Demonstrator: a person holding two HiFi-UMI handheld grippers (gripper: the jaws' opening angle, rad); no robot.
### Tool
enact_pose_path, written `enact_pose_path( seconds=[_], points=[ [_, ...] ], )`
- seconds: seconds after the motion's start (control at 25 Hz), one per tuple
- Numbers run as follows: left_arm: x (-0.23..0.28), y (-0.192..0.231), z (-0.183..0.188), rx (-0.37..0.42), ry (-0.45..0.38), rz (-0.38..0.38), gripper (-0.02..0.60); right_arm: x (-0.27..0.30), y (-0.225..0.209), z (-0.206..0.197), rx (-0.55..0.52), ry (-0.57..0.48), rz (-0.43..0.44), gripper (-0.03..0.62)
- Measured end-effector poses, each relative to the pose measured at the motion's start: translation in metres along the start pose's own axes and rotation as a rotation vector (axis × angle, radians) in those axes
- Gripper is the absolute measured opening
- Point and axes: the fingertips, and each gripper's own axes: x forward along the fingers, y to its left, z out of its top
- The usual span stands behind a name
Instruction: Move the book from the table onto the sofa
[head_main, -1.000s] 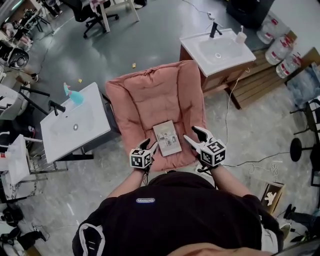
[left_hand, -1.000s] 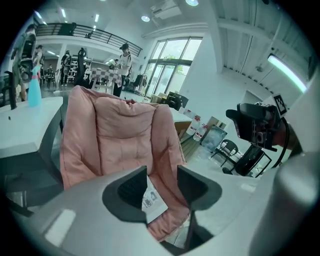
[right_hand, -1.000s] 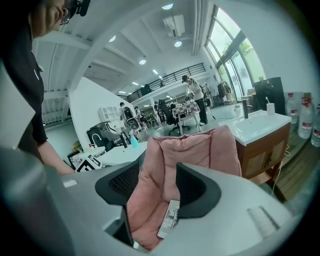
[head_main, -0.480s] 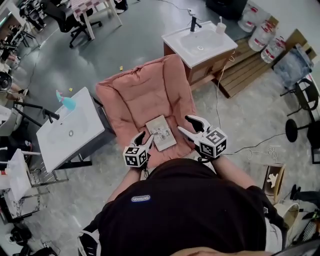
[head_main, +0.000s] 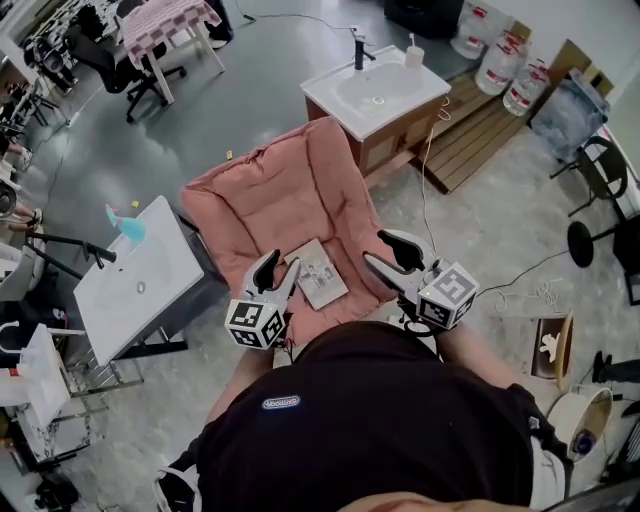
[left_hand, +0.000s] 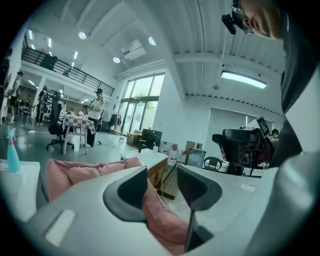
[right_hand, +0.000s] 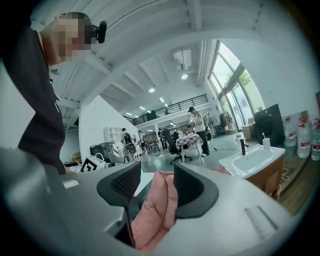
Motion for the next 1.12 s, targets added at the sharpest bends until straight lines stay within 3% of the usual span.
enact_pose_path(
  seconds=[0.28, 0.6, 1.12],
  points=[
    [-0.028, -0.053, 0.039, 0.088, -0.088, -0.009, 0.176, -0.049, 0.02, 0.018, -0.011, -0.078, 0.03, 0.225],
    [-0.075, -0.114, 0.055, 0.122, -0.158, 0.105, 0.139, -0.134, 0.041, 0.031, -0.029, -0.143, 0.089, 0.198],
    [-0.163, -0.275, 0.008, 0.081, -0.255, 0.339, 0.118, -0.284, 0.084, -0.004, -0.072, -0.084, 0.286, 0.192]
  ],
)
